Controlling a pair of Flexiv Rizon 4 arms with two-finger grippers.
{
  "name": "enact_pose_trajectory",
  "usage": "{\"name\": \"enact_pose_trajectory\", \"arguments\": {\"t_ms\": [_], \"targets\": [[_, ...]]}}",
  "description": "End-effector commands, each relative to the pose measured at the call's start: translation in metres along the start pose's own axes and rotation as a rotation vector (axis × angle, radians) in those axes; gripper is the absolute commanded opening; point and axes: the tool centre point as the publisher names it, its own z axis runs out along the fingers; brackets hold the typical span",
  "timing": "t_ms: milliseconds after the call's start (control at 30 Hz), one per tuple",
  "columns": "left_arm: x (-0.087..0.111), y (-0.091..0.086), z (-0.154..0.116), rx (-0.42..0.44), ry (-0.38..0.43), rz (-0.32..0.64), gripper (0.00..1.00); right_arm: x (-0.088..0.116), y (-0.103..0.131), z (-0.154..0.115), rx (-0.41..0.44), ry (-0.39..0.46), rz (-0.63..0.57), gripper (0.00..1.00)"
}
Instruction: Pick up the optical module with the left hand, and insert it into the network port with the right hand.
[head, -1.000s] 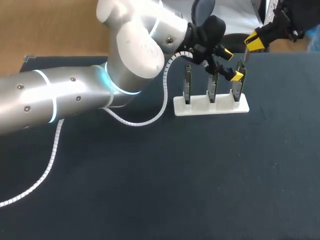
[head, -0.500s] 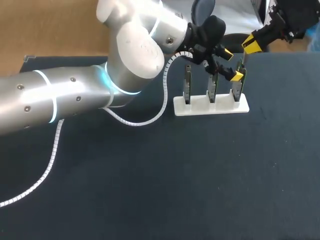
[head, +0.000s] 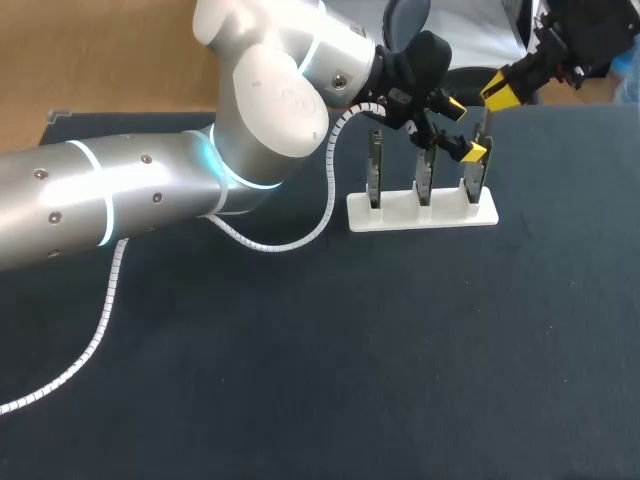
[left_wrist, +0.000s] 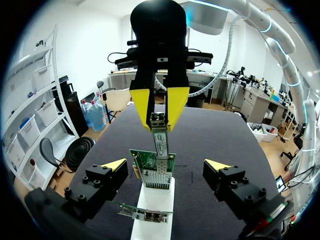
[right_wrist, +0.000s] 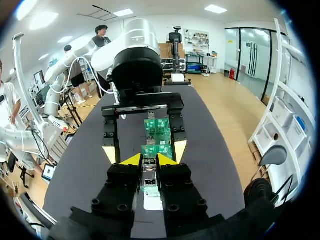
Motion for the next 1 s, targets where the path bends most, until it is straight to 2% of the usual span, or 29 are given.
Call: {"name": "enact_pose_trajectory", "arguments": {"t_ms": [33,333,533,1000], "targets": [[-0.0012,0.0011,0.0005,0.001,0.006,-0.002,1.0,-0.0005,0.0055,0.0041,0.011,0.008,-0.002,0.0],[-0.0012,0.0011,0.0005,0.001,0.006,-0.002,1.0,-0.0053,0.011,0.0013,0.048,-0.011,-0.029,0.0],[-0.0012,0.0011,0.0005,0.001,0.006,-0.002,1.0,-0.0045,0.0107,-0.0006,0.072,0.012,-0.04,0.0],[-0.0012,0.0011,0.0005,0.001,0.006,-0.002,1.0,0.001,0.0035,-0.0008,0.074,0.016,-0.035,0.0]]}}
